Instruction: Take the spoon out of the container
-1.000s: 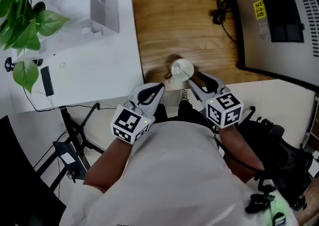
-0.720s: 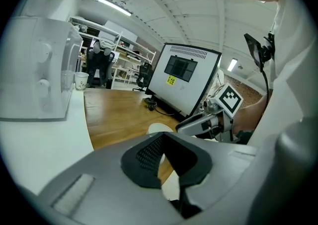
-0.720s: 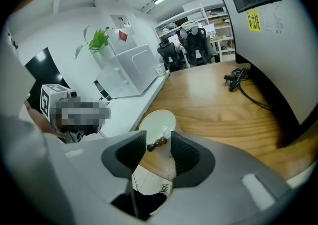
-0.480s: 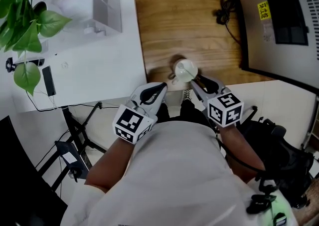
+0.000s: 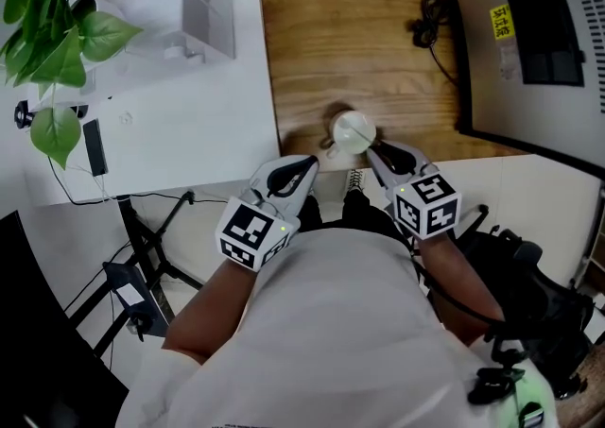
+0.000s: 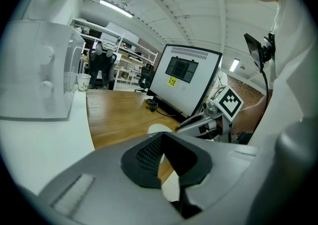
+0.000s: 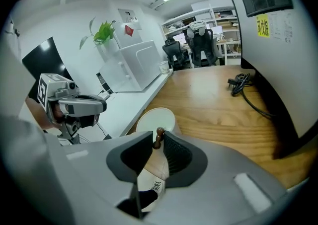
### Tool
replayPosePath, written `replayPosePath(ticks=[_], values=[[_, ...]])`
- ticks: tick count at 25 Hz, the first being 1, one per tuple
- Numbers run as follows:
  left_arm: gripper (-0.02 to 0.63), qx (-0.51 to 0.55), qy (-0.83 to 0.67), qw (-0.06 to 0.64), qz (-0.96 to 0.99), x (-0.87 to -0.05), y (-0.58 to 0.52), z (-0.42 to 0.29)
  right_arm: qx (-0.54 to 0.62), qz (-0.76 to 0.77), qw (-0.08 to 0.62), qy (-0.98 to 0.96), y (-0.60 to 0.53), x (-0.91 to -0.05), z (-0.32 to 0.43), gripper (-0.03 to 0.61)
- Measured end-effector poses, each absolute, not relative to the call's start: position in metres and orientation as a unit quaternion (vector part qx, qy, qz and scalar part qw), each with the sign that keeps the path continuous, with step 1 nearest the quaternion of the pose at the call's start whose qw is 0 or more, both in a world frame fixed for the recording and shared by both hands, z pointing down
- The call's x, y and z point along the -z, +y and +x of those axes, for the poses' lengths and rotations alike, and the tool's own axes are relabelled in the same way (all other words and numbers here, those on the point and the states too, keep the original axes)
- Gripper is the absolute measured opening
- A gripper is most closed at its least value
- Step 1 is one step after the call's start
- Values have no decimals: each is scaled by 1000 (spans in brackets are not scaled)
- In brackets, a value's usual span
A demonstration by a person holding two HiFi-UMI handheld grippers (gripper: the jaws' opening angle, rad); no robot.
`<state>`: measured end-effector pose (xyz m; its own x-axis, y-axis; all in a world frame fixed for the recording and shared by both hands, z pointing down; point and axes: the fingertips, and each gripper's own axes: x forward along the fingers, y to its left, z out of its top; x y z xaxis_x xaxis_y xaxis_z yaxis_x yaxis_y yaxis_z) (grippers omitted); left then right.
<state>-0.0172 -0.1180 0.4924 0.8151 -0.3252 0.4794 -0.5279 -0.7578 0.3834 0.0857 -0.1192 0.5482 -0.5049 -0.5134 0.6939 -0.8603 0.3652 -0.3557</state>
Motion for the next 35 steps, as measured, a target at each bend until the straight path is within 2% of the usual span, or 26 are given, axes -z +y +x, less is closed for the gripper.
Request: replayPosePath(ticks=[5, 23, 35], values=[[5, -193, -240, 254, 917, -489, -116, -18, -345, 431, 243, -798, -120, -541, 88, 54], [5, -178, -274, 233, 916, -471, -110, -14, -290, 422, 233, -827, -113, -498, 94, 52], [5, -162, -285, 217, 920, -450, -100, -6, -275, 411, 157, -855, -100, -444, 109, 52]])
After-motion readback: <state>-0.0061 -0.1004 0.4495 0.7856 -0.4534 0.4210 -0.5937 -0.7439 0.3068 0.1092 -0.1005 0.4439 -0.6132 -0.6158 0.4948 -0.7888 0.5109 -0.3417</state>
